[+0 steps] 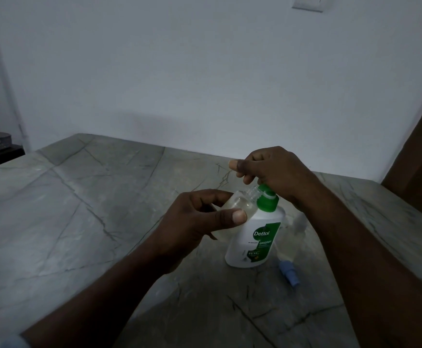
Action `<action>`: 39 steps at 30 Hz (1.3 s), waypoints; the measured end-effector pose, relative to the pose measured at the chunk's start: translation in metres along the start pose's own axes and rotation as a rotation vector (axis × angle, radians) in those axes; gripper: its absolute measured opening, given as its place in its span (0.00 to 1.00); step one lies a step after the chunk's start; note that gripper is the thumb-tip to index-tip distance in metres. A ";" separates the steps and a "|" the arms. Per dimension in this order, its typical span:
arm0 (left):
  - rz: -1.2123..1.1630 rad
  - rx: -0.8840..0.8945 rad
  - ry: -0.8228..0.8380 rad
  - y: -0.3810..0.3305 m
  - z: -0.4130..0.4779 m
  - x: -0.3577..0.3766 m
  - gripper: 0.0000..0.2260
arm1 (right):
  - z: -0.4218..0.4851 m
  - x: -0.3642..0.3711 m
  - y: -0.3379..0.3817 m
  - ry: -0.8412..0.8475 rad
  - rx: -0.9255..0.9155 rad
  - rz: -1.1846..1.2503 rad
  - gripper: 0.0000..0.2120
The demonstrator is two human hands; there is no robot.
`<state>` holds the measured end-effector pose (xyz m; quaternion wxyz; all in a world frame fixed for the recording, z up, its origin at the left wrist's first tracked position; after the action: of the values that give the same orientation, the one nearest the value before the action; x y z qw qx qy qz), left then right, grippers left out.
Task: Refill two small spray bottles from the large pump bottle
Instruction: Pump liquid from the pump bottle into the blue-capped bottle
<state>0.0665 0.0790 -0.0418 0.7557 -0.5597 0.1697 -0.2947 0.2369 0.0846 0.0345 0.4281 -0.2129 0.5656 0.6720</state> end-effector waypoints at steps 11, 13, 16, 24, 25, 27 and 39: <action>0.005 -0.001 -0.001 -0.001 -0.001 0.000 0.17 | 0.000 -0.005 0.005 -0.007 -0.022 0.001 0.17; 0.002 -0.001 -0.001 -0.001 -0.001 0.000 0.17 | 0.001 -0.001 0.005 0.028 -0.014 0.002 0.16; 0.011 -0.009 -0.002 -0.001 -0.001 0.001 0.18 | 0.001 0.006 0.004 0.086 -0.005 -0.012 0.17; 0.028 -0.008 -0.011 -0.003 -0.002 0.001 0.18 | -0.003 -0.003 0.006 0.008 -0.046 -0.047 0.20; 0.028 -0.007 -0.011 -0.003 -0.002 0.000 0.18 | -0.004 -0.006 0.007 -0.008 -0.057 -0.049 0.20; 0.027 -0.006 -0.012 -0.004 -0.002 0.000 0.19 | -0.004 -0.011 0.008 -0.035 -0.067 -0.049 0.20; 0.005 -0.004 -0.025 -0.002 -0.002 0.000 0.19 | -0.003 0.009 0.009 0.132 -0.022 -0.027 0.18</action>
<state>0.0650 0.0772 -0.0402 0.7574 -0.5645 0.1623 -0.2853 0.2240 0.0846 0.0314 0.3966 -0.2689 0.5823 0.6568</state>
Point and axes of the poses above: each hand's wrist, its own z-axis towards the middle knuckle, its own x-axis out of the palm, y = z × x, the point moved 7 cm from there along z, towards the middle knuckle, and after that the axes turned 6 degrees about -z, right-handed, at the moved point
